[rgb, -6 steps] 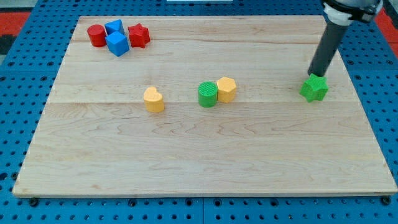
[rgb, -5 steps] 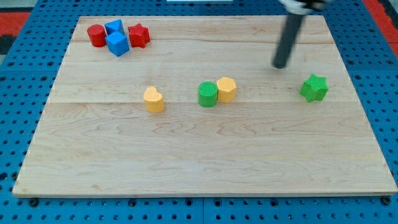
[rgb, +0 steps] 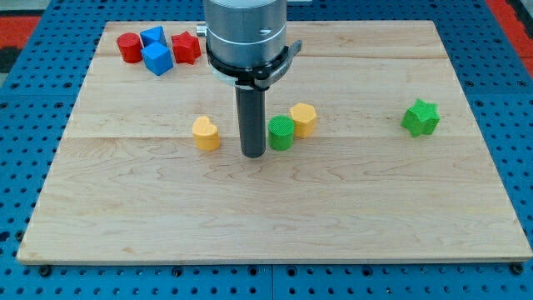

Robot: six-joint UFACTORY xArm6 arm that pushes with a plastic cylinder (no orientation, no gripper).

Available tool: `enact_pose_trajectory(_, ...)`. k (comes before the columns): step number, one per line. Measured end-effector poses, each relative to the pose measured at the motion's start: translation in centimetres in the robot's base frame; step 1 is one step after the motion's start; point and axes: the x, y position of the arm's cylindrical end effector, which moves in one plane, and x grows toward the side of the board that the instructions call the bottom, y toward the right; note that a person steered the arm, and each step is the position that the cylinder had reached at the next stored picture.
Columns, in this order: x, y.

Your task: Place the yellow hexagon and green circle diagonal to each other

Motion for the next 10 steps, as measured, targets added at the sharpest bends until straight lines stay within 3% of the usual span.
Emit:
enact_pose_trajectory(3, -6.1, 13.3)
enact_pose_trajectory(4, -5.5, 16.6)
enact_pose_trajectory(6, -6.3, 4.3)
enact_pose_trajectory(7, -8.0, 2.0)
enact_pose_trajectory(8, -8.3, 10.0)
enact_pose_trajectory(9, -8.3, 11.5)
enact_pose_trajectory(10, -9.1, 7.0)
